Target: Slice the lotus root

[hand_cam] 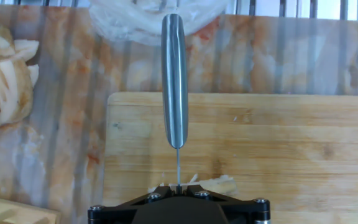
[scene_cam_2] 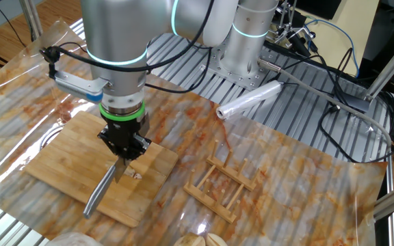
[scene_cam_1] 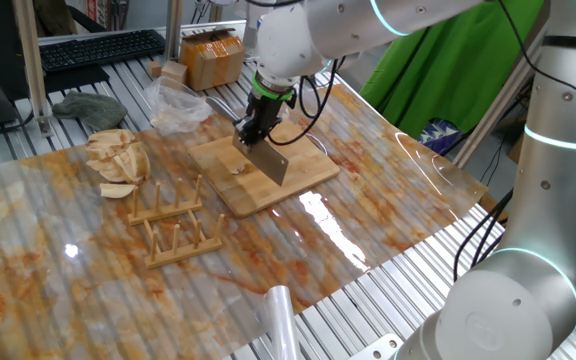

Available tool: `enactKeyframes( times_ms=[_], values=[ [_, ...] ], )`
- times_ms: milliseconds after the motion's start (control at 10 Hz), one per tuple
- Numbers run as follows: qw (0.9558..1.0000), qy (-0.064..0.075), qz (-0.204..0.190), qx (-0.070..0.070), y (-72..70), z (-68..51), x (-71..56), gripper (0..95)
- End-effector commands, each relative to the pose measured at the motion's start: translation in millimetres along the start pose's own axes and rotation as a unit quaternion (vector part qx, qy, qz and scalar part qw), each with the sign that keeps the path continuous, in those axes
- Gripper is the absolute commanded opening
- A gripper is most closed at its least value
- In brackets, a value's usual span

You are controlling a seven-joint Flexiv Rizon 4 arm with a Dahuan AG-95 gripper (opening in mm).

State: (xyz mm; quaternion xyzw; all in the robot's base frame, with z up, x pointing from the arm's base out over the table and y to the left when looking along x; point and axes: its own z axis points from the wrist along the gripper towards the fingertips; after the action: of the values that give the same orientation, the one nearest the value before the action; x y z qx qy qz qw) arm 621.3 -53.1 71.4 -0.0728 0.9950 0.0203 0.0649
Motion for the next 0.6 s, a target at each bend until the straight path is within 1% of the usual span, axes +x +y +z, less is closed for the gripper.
enactKeyframes(
  times_ms=[100, 200, 300, 400, 500, 600],
  values=[
    [1.0, -0.005, -0.003, 0.002, 4.1, 10.7, 4.8, 0.0],
    [1.0, -0.007, -0.002, 0.001, 5.5, 20.8, 6.0, 0.0],
    [0.9999, -0.013, -0.002, -0.005, 6.4, 32.3, 6.3, 0.0],
    [0.9998, -0.018, 0.003, -0.009, 7.4, 40.3, 6.5, 0.0],
    [0.9998, -0.016, 0.007, -0.013, 9.0, 41.3, 7.0, 0.0],
    [0.9998, -0.011, 0.008, -0.013, 9.9, 38.2, 6.9, 0.0]
  ],
)
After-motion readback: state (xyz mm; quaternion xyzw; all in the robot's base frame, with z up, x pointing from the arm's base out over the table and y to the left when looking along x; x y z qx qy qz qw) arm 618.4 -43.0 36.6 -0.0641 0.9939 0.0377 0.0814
